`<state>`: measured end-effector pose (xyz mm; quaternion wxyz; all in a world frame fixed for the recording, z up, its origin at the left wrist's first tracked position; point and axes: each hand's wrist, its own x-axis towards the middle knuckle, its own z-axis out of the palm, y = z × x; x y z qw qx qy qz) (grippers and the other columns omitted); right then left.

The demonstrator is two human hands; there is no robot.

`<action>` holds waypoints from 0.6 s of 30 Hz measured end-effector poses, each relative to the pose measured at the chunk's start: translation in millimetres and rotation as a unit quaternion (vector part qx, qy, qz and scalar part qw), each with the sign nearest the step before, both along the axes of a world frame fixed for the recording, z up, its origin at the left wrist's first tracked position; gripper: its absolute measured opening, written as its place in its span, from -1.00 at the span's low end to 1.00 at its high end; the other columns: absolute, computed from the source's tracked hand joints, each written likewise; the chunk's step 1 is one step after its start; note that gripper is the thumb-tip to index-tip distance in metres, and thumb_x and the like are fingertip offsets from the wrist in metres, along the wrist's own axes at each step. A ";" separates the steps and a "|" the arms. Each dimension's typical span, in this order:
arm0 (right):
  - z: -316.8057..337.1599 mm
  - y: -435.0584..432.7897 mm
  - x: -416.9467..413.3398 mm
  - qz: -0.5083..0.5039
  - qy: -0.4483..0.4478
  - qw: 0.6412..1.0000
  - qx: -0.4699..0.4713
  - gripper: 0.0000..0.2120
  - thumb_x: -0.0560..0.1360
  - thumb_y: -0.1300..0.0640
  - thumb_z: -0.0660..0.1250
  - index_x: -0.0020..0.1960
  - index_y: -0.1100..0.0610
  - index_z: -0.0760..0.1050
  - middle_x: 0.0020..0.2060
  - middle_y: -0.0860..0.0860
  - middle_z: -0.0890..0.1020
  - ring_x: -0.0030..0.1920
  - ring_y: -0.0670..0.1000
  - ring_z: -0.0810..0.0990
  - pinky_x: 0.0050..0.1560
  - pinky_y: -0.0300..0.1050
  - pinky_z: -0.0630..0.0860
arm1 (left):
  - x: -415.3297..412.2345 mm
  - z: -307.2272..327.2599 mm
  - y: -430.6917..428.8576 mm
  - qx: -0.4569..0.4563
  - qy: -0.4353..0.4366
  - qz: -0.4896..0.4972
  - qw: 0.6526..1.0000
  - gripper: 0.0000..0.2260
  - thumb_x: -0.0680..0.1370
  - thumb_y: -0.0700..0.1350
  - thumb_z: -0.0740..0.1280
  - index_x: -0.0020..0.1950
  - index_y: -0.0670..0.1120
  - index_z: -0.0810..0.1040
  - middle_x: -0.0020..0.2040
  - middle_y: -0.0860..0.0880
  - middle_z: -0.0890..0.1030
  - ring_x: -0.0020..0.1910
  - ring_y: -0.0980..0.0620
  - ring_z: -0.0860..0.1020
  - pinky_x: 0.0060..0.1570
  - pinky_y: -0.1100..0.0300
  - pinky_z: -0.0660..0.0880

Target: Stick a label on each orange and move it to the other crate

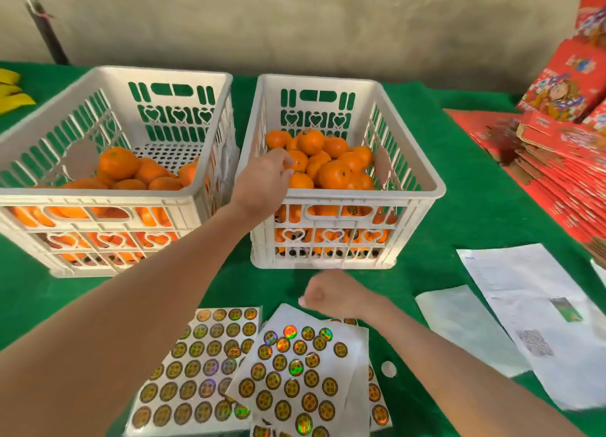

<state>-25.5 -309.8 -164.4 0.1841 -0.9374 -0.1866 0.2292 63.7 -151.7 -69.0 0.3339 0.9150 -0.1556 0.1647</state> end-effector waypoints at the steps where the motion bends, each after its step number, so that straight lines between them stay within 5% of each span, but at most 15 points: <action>1: -14.3 0.5 -1.7 -0.004 0.033 0.999 -0.019 -0.53 0.58 0.02 0.20 -0.45 0.19 0.28 -0.54 0.07 0.29 -0.50 0.06 0.29 -0.02 -0.04 0.53 | -3.2 -0.7 0.2 -0.003 -0.008 -0.007 1.000 -0.82 0.60 -0.21 0.22 0.17 -0.22 0.49 -0.18 -0.04 0.48 -0.19 0.03 0.43 -0.19 0.15 0.36; 4: -36.2 5.3 -5.4 -0.035 0.061 0.998 -0.004 -0.49 0.57 -0.04 0.20 -0.48 0.13 0.22 -0.56 0.02 0.19 -0.55 0.00 0.18 -0.25 -0.09 0.37 | -15.0 -4.3 5.0 -0.053 -0.018 -0.001 0.998 -0.81 0.57 -0.27 0.24 0.16 -0.22 0.51 -0.12 -0.05 0.52 -0.19 0.09 0.42 -0.16 0.29 0.36; 7: -41.8 12.0 -6.9 -0.064 0.076 0.995 0.028 -0.59 0.53 0.03 0.26 -0.36 0.31 0.41 -0.43 0.17 0.33 -0.39 0.03 0.36 -0.24 -0.08 0.41 | -40.3 -14.3 16.2 -0.095 -0.073 0.025 0.993 -0.81 0.52 -0.34 0.28 0.13 -0.26 0.51 0.06 -0.16 0.52 -0.02 0.15 0.40 0.01 0.55 0.28; 10: -31.5 15.1 -4.7 -0.051 0.070 0.994 0.063 -0.70 0.52 0.12 0.29 -0.24 0.35 0.44 -0.30 0.28 0.36 -0.25 0.05 0.38 -0.28 -0.18 0.32 | -71.8 -36.6 25.6 -0.109 -0.100 0.012 0.989 -0.74 0.45 -0.40 0.35 0.13 -0.29 0.49 0.17 -0.20 0.45 0.18 0.08 0.39 0.27 0.43 0.26; 14: -5.2 18.0 4.0 -0.030 0.050 0.982 0.178 -0.76 0.50 0.20 0.33 -0.25 0.37 0.48 -0.33 0.26 0.47 -0.31 0.02 0.41 -0.22 -0.12 0.29 | -101.4 -66.5 25.0 -0.133 0.064 0.035 0.988 -0.51 0.44 -0.19 0.46 0.32 -0.16 0.39 0.31 -0.08 0.41 0.31 0.02 0.38 0.34 0.09 0.35; 18: 11.4 23.4 10.6 -0.045 0.066 0.963 0.256 -0.72 0.47 0.25 0.39 -0.36 -0.01 0.48 -0.40 -0.10 0.51 -0.36 -0.22 0.48 -0.18 -0.32 0.41 | -99.6 -81.1 25.2 -0.154 0.326 0.047 0.931 -0.41 0.33 -0.03 0.55 0.29 -0.07 0.43 0.03 0.09 0.58 -0.02 0.13 0.56 -0.04 0.25 0.48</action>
